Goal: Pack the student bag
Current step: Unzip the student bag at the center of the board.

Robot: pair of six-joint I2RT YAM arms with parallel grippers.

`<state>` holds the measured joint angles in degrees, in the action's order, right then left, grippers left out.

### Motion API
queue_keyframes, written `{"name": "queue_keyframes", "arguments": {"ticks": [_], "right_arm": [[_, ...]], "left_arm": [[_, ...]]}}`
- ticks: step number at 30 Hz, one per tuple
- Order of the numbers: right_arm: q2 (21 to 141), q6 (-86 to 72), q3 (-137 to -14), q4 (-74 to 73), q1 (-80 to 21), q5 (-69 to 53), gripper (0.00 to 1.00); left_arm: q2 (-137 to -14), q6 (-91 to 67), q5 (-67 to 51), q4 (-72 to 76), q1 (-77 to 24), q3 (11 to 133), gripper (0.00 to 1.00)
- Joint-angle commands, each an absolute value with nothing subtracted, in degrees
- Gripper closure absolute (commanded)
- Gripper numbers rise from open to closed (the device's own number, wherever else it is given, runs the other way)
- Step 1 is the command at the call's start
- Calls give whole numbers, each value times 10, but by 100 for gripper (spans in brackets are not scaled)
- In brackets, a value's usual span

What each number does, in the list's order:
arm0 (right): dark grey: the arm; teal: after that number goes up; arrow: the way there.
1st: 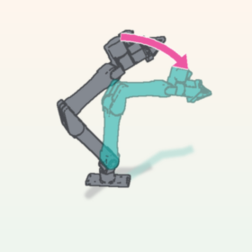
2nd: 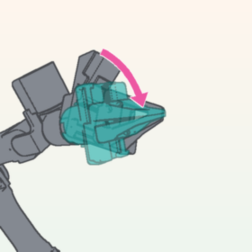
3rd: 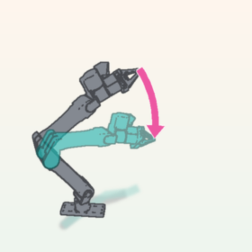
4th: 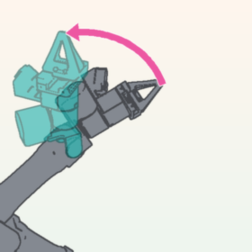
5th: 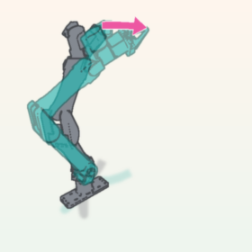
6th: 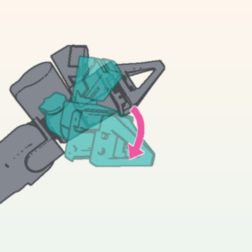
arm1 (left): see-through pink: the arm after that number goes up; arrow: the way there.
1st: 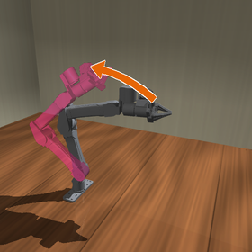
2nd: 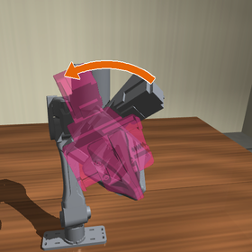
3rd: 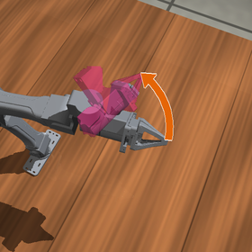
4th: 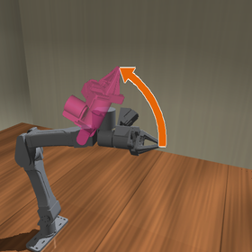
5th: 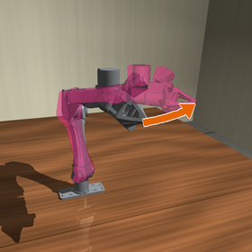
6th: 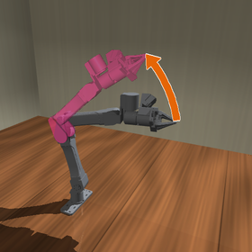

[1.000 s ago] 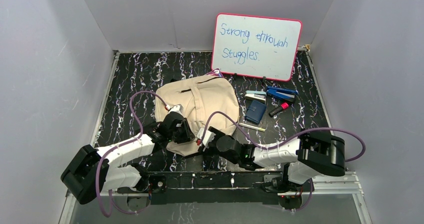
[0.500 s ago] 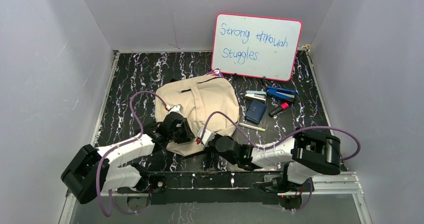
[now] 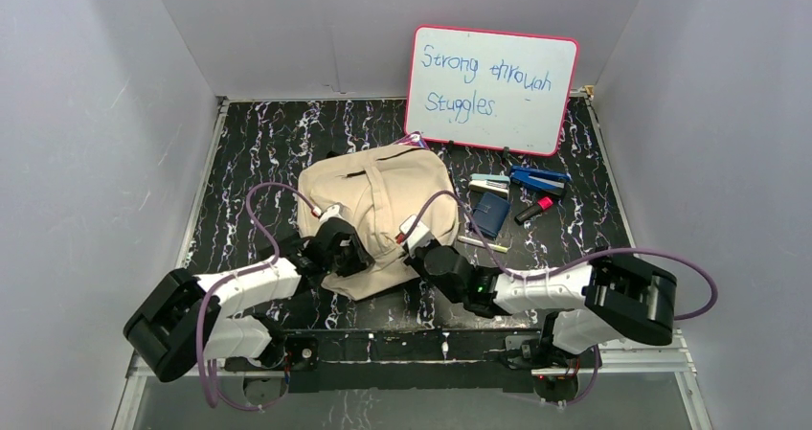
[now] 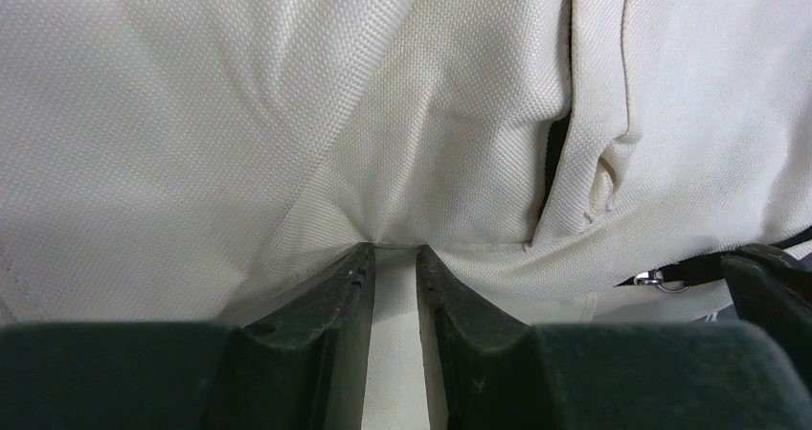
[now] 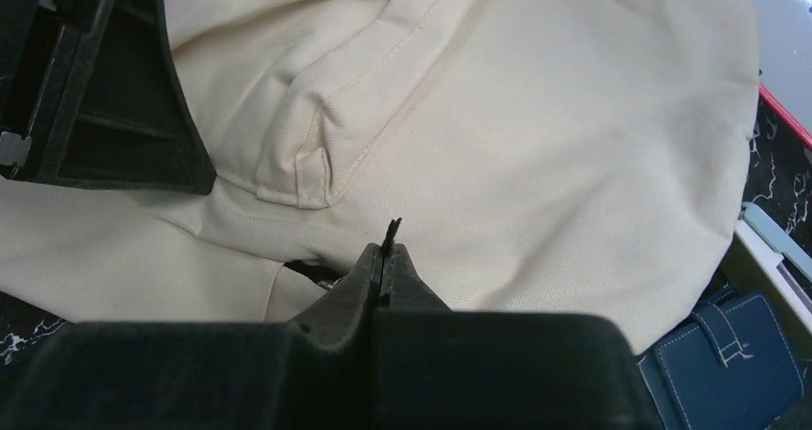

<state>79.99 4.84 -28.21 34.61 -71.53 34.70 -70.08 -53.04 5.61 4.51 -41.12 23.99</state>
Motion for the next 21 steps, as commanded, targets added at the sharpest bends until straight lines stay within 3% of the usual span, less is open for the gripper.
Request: {"name": "queue_keyframes", "arguments": {"ticks": [1,21], "right_arm": [[761,-12,-276,321,-685,363,100],[689,-24,-284,197,-513,361,100]], "left_arm": [[-778,-572,117,-31,-412,205,78],[-818,-596,136,-26,-410,187,79]]}}
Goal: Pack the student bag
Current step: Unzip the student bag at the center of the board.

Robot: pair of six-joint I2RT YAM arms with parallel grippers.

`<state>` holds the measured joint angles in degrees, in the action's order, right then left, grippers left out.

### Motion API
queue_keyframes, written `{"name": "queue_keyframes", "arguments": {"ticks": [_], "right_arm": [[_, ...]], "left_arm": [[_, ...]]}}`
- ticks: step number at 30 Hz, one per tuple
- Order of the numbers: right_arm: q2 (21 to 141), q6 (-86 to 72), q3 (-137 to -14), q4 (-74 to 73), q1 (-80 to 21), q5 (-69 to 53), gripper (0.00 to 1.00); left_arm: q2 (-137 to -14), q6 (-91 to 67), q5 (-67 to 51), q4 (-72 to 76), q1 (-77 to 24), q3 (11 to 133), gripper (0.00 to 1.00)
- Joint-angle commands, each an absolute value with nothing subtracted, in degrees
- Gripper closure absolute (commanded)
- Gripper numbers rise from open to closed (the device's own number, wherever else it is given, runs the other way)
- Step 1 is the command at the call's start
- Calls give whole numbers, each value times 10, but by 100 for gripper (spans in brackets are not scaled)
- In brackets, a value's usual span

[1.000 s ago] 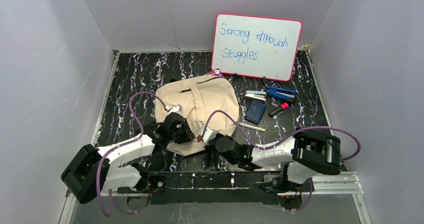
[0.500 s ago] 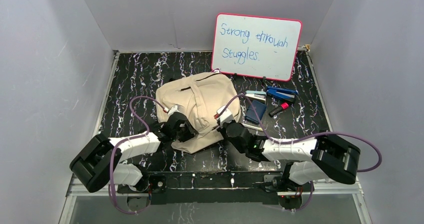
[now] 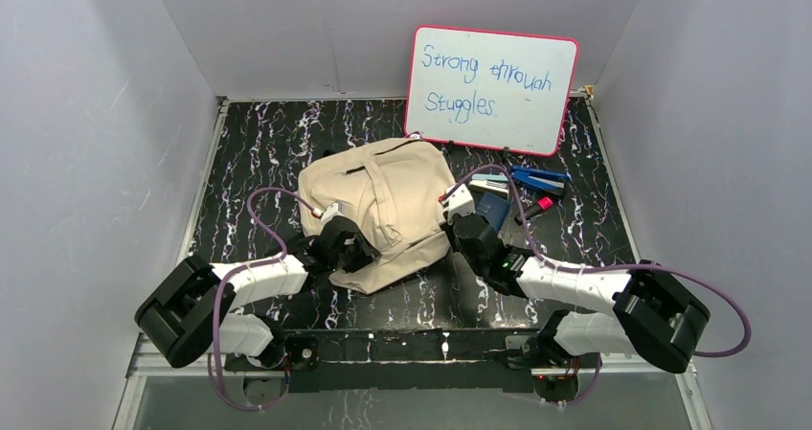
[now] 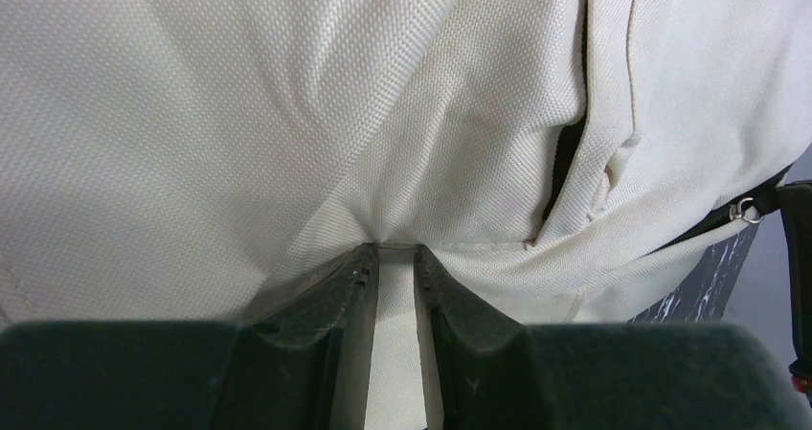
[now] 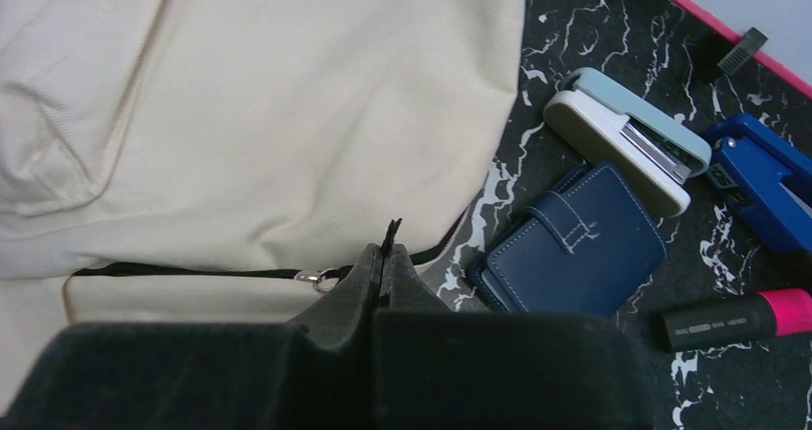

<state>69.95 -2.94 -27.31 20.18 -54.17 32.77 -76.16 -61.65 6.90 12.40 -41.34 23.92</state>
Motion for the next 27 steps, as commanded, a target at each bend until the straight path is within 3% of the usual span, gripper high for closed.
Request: {"name": "queue_keyframes", "arguments": {"ticks": [1,18,22,27], "right_arm": [[692,-16,-287,197,-506,363,100],[784,42,-437,233,-344,282,100],[751,30,-439,214,-344,136,100],[696,-28,-422,176,-345,-60,100]], "left_arm": [[-816,-596,138,-29,-410,187,79],[-792,-590,147,-38,-409,183,79],[-766,-559,140,-42,-409,196,77],[-672,-486,128,-62,-409,249,68]]}}
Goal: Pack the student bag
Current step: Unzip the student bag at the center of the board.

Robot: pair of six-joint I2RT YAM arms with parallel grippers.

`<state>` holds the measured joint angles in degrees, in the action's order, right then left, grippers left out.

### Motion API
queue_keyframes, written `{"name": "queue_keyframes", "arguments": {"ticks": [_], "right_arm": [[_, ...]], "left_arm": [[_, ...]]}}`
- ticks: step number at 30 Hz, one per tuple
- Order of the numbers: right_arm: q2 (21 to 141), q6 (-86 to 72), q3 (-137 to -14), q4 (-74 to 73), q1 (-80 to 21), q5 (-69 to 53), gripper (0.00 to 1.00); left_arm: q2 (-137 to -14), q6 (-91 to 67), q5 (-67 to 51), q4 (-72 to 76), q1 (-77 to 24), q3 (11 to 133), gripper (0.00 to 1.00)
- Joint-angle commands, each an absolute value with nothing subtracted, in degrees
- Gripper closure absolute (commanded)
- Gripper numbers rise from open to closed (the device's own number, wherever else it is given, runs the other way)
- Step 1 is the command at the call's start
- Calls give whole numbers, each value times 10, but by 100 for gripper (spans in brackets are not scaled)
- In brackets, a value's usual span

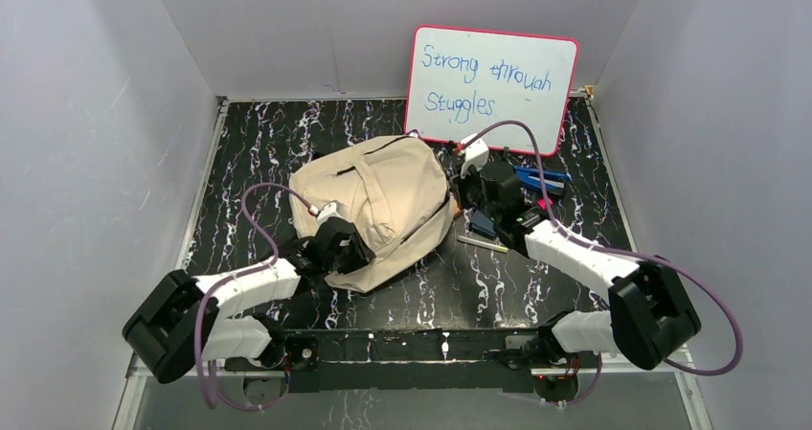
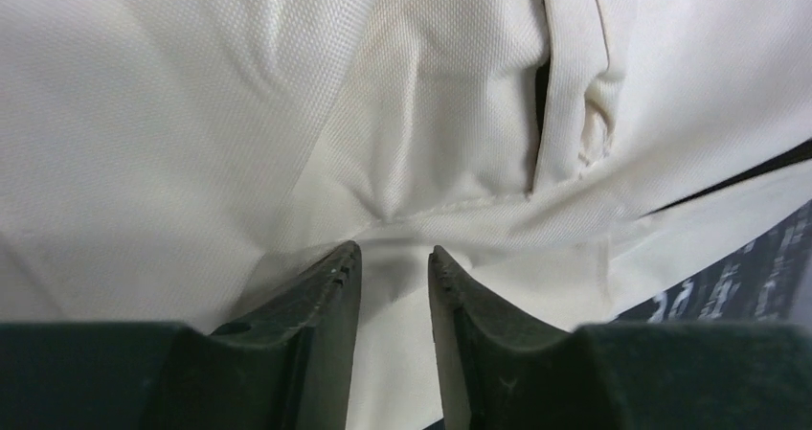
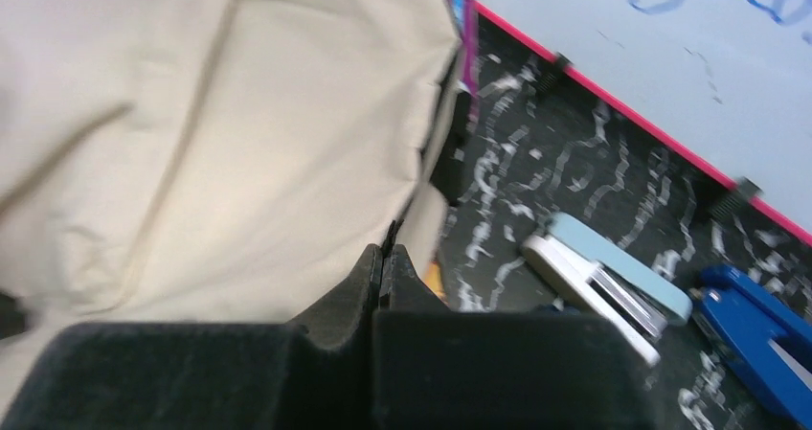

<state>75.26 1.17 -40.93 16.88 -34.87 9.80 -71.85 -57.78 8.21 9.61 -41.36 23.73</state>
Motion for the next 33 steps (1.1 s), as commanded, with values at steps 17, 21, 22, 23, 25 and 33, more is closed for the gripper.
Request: {"name": "queue_keyframes", "arguments": {"ticks": [17,21,22,23,25,33], "right_arm": [[591,-219,-376,98,-353,-228,100],[578,-241,-372,94,-354,-238,100],[576,-247,-371,95,-353,-239,100],[575,-251,-369,94,-353,-240,100],[572,-260,-367,94,-353,-243,100],[563,-279,-364,92,-353,-258,100]], "left_arm": [[-609,-217,-44,-5,-451,387,57],[-632,-191,-48,37,-476,401,56],[-636,-183,-48,43,-483,407,56],[-641,-176,-43,46,-490,412,56],[-648,-159,-33,48,-502,421,55],[-676,-110,28,50,-519,444,54]]}}
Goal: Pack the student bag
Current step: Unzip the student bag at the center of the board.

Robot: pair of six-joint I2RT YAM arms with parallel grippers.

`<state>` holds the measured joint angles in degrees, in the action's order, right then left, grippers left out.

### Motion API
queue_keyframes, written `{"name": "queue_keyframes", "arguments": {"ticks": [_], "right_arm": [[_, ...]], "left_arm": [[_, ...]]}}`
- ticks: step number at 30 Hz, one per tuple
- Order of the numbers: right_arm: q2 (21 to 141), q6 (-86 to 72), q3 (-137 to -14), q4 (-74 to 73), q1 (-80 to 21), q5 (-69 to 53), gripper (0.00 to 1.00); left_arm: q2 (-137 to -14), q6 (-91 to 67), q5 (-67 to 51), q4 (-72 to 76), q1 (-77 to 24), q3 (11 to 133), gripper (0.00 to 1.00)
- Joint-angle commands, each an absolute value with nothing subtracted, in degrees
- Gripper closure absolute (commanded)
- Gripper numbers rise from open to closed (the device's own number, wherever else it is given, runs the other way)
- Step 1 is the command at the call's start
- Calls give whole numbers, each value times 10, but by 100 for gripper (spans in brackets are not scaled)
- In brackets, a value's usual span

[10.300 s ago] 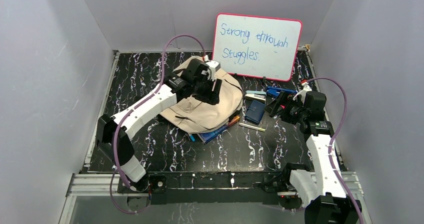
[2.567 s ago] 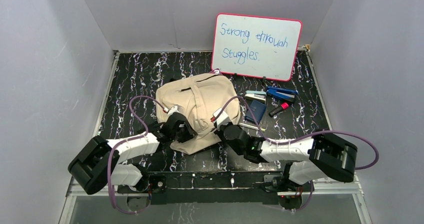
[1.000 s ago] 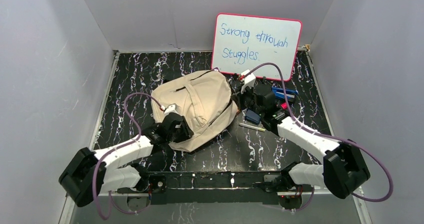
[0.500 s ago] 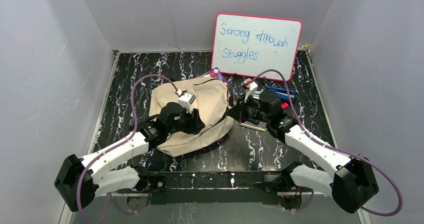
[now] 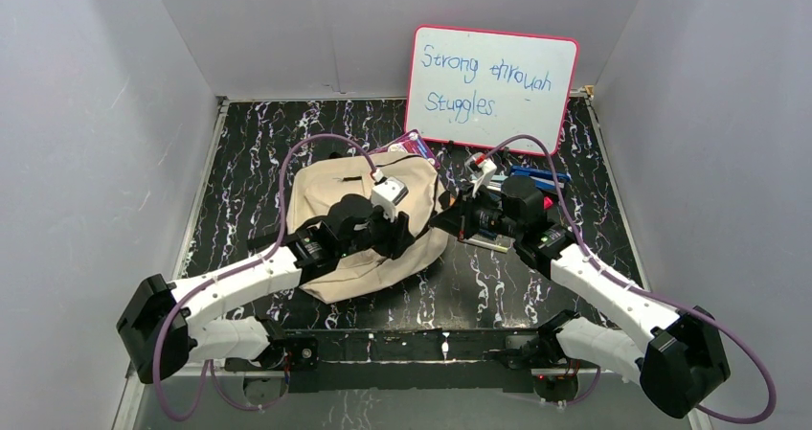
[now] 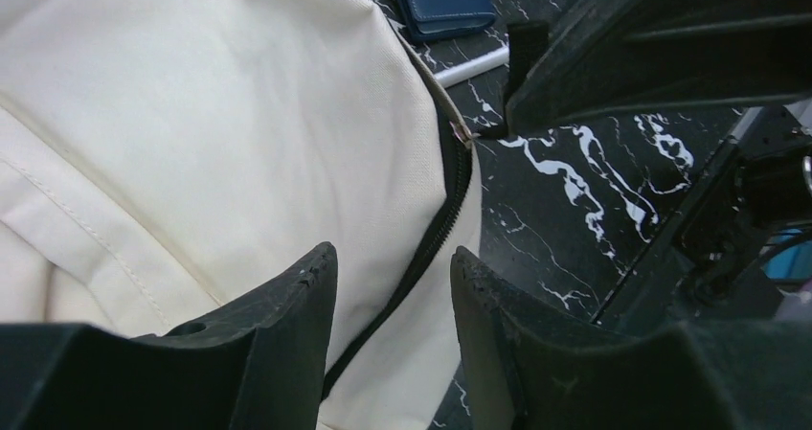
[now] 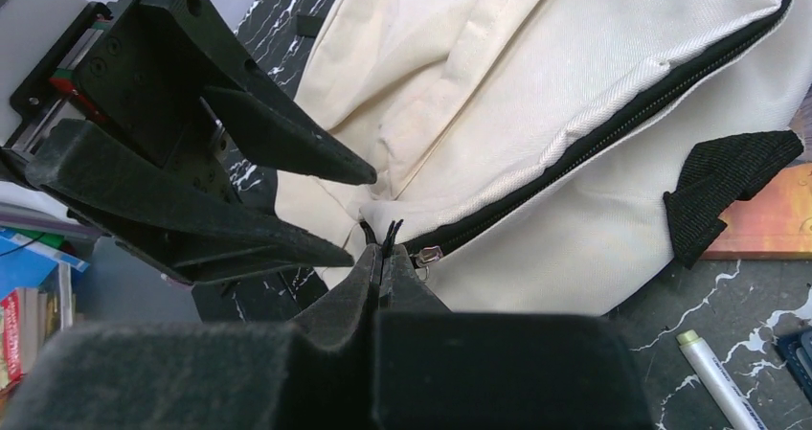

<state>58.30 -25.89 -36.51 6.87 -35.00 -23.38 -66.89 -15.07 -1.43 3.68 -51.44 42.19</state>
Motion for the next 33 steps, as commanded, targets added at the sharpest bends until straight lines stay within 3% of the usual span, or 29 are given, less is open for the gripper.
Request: {"name": "queue_keyframes", "arguments": {"ticks": [1,28,30,33], "right_arm": [[563,-281,-364,90,-353,-259,100],[543,-295,-348,83,-353,-265,100],[542,-296,-348,83,-354,-265,100],[539,-295,-349,77,-353,-258,100]], "left_arm": [[-681,-103,33,50,-520,445,54],[-744,-86,-29,98,-548,447,55],[-751,-85,-27,98,-548,450,59],[-764,-87,-27,92,-548,456,81]]}}
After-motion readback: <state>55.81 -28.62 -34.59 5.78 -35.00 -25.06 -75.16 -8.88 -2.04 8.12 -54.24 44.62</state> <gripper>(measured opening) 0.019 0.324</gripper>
